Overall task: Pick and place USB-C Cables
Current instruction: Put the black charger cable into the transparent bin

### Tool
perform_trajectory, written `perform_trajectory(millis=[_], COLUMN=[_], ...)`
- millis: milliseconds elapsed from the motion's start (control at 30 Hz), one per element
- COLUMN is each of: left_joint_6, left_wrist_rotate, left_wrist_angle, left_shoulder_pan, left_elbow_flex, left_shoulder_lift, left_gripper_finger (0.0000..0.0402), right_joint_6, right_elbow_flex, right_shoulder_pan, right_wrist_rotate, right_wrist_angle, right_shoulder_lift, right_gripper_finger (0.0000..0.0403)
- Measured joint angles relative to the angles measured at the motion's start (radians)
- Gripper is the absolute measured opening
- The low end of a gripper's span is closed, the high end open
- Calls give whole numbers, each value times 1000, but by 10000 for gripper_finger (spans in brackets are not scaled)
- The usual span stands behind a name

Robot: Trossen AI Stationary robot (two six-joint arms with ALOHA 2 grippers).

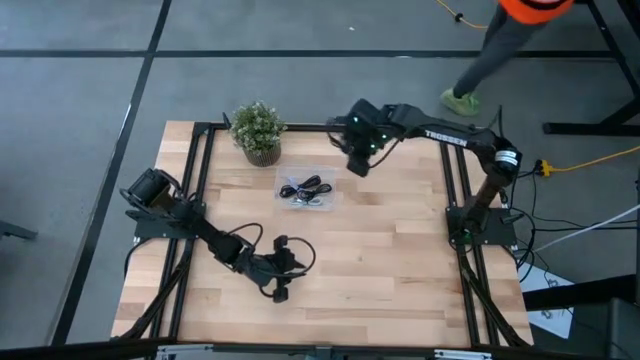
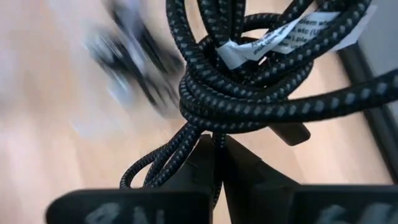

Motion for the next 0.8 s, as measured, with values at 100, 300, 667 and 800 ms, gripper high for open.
perform_trajectory(millis=[100, 300, 667, 800], left_joint_6=[-2, -3, -4, -4], left_wrist_rotate=[0, 14, 15, 15], left_wrist_angle=[-10, -7, -2, -1], left_shoulder_pan=[-4, -6, -5, -4], left_elbow_flex=[0, 0, 0, 0], left_shoulder_lift=[0, 0, 0, 0], left_gripper_finger=[88, 88, 88, 88], right_joint_6=[3, -44, -86, -86], right_elbow_flex=[16, 17, 16, 16], right_shoulder_pan=[46, 148, 212, 210], right_wrist_rotate=[-52, -28, 1, 3], right_wrist_angle=[153, 305, 304, 299], right_shoulder_lift=[-3, 31, 165, 217], right_gripper_finger=[13, 13, 13, 13])
